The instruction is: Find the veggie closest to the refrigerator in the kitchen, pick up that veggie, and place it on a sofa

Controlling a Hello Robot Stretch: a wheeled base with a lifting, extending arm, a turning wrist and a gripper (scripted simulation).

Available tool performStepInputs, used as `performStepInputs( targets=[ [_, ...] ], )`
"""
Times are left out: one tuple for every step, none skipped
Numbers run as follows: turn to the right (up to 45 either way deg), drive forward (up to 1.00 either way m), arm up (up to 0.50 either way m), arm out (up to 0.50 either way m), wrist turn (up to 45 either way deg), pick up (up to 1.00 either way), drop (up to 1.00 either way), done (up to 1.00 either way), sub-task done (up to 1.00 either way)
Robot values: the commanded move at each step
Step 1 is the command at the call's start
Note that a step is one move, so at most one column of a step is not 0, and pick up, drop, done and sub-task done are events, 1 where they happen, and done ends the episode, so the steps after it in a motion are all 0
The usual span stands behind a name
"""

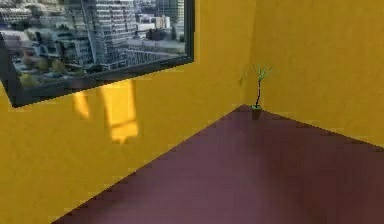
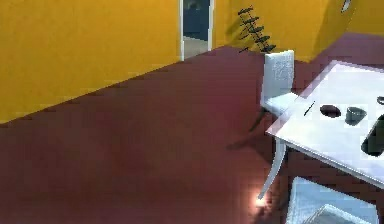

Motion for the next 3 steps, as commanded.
performStepInputs(
  targets=[
    [39.0,0.00,0.00,0.00,0.0,0.00,0.00,0.00,0.00],
    [3.0,0.00,0.00,0.00,0.0,0.00,0.00,0.00,0.00],
    [0.0,0.30,0.00,0.00,0.0,0.00,0.00,0.00,0.00]
  ],
)
